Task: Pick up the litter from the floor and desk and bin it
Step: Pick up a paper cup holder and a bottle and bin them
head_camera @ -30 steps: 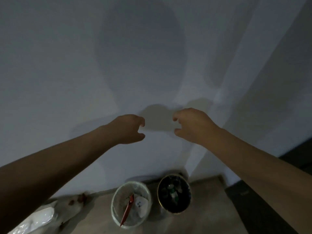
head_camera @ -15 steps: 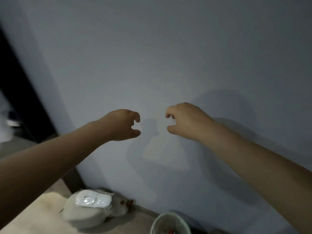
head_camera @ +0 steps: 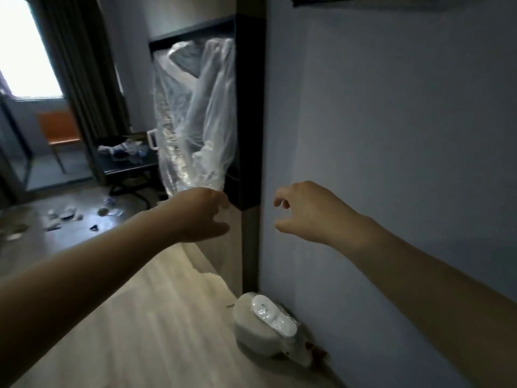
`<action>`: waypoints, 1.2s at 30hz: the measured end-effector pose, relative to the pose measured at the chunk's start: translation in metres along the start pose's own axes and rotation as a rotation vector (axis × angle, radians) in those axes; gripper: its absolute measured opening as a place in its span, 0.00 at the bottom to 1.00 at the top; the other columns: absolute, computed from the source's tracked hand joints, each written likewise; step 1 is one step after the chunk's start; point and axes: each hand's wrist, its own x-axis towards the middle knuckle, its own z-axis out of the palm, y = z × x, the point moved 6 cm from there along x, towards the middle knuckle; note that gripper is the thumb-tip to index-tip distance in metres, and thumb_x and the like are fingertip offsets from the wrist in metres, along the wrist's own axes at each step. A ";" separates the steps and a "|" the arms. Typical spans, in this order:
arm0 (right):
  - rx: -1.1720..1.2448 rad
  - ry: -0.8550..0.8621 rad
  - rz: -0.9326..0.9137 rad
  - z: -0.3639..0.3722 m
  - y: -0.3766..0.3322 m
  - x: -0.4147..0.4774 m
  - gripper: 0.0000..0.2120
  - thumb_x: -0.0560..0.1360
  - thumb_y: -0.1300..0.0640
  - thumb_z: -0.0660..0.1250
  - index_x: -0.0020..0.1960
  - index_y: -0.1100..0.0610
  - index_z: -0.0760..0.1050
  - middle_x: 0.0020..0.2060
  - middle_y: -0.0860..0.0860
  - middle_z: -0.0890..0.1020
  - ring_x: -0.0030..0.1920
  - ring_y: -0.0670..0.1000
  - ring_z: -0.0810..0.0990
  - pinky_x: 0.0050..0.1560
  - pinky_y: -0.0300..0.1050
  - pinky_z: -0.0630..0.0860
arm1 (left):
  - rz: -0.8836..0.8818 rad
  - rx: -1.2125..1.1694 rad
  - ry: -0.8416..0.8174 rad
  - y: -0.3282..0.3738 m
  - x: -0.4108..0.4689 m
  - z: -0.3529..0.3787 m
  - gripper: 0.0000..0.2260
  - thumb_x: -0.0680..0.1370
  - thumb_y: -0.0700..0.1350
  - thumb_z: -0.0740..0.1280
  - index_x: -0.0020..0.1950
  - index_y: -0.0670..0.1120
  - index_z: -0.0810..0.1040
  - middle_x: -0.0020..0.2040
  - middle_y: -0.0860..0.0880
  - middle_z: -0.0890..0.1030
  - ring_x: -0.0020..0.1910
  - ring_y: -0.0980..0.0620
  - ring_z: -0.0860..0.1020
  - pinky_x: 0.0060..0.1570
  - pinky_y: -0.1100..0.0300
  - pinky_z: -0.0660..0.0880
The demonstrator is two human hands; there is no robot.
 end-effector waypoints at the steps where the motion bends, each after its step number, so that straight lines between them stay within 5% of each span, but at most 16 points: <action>1: -0.003 -0.011 -0.031 0.006 -0.016 0.013 0.17 0.74 0.52 0.67 0.62 0.54 0.75 0.55 0.51 0.79 0.52 0.51 0.77 0.53 0.48 0.76 | -0.039 -0.004 0.002 -0.021 -0.007 -0.001 0.20 0.74 0.54 0.68 0.65 0.51 0.73 0.57 0.52 0.79 0.54 0.52 0.77 0.53 0.61 0.73; 6: -0.028 -0.062 -0.212 0.040 -0.083 0.083 0.16 0.72 0.51 0.68 0.59 0.53 0.76 0.52 0.51 0.79 0.51 0.51 0.77 0.44 0.43 0.72 | -0.238 -0.022 0.012 -0.110 -0.038 -0.001 0.18 0.75 0.53 0.68 0.63 0.50 0.74 0.57 0.50 0.79 0.54 0.51 0.77 0.53 0.57 0.76; 18: 0.060 -0.068 -0.551 0.083 -0.164 0.244 0.15 0.71 0.50 0.69 0.56 0.54 0.78 0.51 0.50 0.80 0.53 0.51 0.77 0.52 0.49 0.77 | -0.647 0.053 0.082 -0.252 -0.042 -0.005 0.18 0.74 0.54 0.68 0.62 0.51 0.74 0.58 0.52 0.78 0.57 0.52 0.75 0.52 0.61 0.70; 22: 0.089 -0.092 -0.615 0.107 -0.175 0.288 0.18 0.71 0.50 0.68 0.60 0.51 0.76 0.54 0.48 0.79 0.55 0.50 0.76 0.52 0.46 0.75 | -0.719 0.057 0.057 -0.283 -0.032 0.007 0.18 0.75 0.55 0.67 0.63 0.52 0.74 0.58 0.53 0.77 0.57 0.54 0.75 0.46 0.63 0.65; 28: 0.086 -0.170 -0.662 0.153 -0.203 0.345 0.19 0.72 0.49 0.68 0.62 0.50 0.74 0.54 0.48 0.80 0.56 0.49 0.76 0.51 0.44 0.74 | -0.767 -0.006 0.028 -0.347 -0.012 0.030 0.19 0.75 0.56 0.67 0.63 0.52 0.74 0.58 0.52 0.77 0.55 0.53 0.75 0.56 0.58 0.72; 36: 0.058 -0.204 -0.649 0.215 -0.279 0.451 0.20 0.72 0.48 0.68 0.63 0.49 0.73 0.55 0.46 0.78 0.56 0.48 0.75 0.51 0.45 0.75 | -0.775 -0.029 0.030 -0.483 0.010 0.051 0.19 0.75 0.56 0.66 0.65 0.52 0.72 0.59 0.53 0.75 0.57 0.53 0.74 0.55 0.61 0.72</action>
